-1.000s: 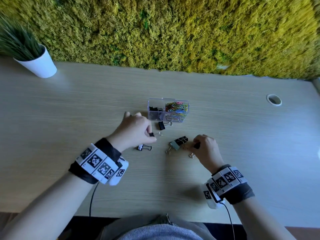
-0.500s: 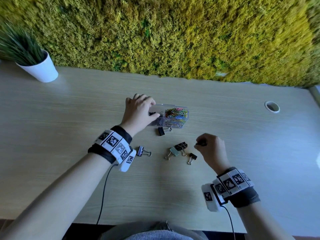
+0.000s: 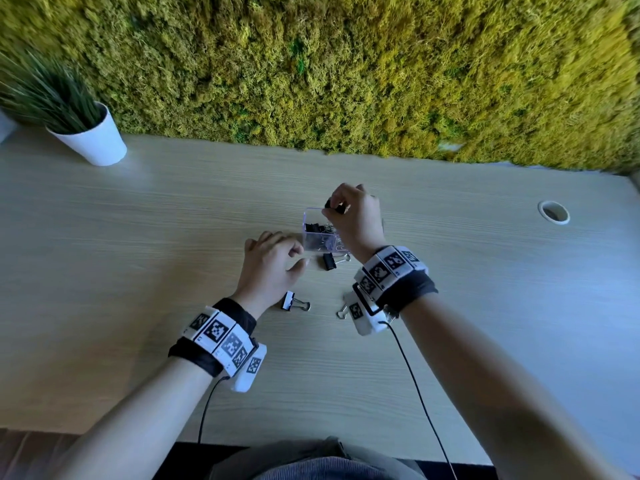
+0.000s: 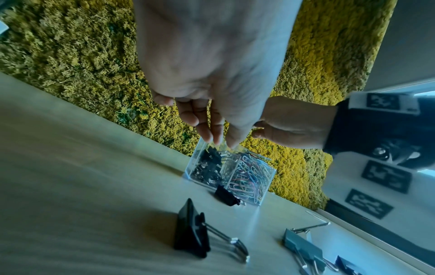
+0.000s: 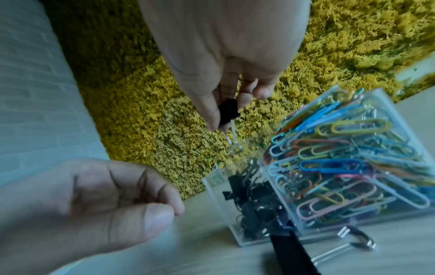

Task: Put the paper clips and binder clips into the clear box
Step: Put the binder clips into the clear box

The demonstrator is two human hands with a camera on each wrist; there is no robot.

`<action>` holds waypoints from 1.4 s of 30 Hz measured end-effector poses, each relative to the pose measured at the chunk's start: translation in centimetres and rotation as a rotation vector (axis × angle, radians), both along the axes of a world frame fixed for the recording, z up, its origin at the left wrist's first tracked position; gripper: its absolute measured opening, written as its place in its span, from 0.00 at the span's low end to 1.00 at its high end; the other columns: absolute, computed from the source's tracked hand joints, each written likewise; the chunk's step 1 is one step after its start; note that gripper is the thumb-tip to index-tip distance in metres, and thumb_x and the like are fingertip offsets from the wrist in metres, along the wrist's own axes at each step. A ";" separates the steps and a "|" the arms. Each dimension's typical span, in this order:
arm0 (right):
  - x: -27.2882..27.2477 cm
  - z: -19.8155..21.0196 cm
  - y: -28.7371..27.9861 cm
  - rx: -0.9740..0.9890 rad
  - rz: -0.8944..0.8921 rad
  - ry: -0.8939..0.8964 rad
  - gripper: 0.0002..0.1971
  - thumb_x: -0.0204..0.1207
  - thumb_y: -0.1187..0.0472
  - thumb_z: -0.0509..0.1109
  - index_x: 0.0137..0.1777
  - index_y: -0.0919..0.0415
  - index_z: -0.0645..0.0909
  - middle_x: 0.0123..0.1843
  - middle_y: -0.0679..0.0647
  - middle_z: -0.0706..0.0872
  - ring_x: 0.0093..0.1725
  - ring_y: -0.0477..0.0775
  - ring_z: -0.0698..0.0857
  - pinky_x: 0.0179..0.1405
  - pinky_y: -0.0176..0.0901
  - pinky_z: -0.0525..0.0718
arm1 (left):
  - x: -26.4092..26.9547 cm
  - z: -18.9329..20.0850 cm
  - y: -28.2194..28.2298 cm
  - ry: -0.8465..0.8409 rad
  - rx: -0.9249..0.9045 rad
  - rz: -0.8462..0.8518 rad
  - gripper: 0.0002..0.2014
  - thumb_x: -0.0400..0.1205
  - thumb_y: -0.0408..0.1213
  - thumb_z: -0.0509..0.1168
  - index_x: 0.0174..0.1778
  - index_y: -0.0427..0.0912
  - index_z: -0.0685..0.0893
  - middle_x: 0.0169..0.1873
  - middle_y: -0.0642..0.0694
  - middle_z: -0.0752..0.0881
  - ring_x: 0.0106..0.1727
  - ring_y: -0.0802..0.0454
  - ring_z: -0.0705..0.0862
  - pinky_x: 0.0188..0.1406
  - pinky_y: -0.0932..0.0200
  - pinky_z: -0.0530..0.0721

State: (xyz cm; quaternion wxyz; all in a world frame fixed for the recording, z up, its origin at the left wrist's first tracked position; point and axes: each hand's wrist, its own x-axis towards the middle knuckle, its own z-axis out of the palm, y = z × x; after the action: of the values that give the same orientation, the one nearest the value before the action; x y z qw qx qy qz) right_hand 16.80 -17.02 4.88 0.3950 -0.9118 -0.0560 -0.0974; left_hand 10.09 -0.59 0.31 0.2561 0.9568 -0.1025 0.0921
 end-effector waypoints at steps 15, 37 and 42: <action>-0.9 -0.9 -0.4 -0.213 0.175 -0.092 0.06 0.69 0.65 0.72 0.44 0.59 0.88 0.45 0.52 0.90 0.48 0.56 0.75 0.43 0.48 0.77 | 0.6 -0.4 -0.2 -0.004 -0.002 0.005 0.05 0.73 0.43 0.72 0.40 0.49 0.83 0.36 0.55 0.83 0.45 0.51 0.79 0.47 0.51 0.69; -11.1 -5.3 -9.9 -0.441 0.098 0.412 0.07 0.69 0.58 0.75 0.41 0.60 0.81 0.39 0.52 0.76 0.36 0.52 0.77 0.29 0.34 0.67 | -0.8 -1.0 -2.9 0.172 0.201 -0.197 0.18 0.73 0.60 0.65 0.50 0.52 0.81 0.45 0.57 0.81 0.52 0.52 0.76 0.48 0.53 0.68; -10.4 -4.8 -9.9 -0.368 0.024 0.305 0.02 0.67 0.67 0.72 0.36 0.62 0.81 0.32 0.56 0.86 0.34 0.59 0.82 0.31 0.47 0.78 | -0.8 -0.7 0.9 0.407 0.338 -0.246 0.31 0.67 0.68 0.66 0.61 0.55 0.75 0.54 0.59 0.77 0.59 0.55 0.73 0.58 0.52 0.69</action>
State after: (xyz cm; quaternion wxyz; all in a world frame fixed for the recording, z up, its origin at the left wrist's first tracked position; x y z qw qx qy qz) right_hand 6.45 -26.90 0.04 0.2271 -0.9719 -0.0234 0.0580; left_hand 9.28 0.31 -0.38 0.1177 0.9650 -0.1782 -0.1519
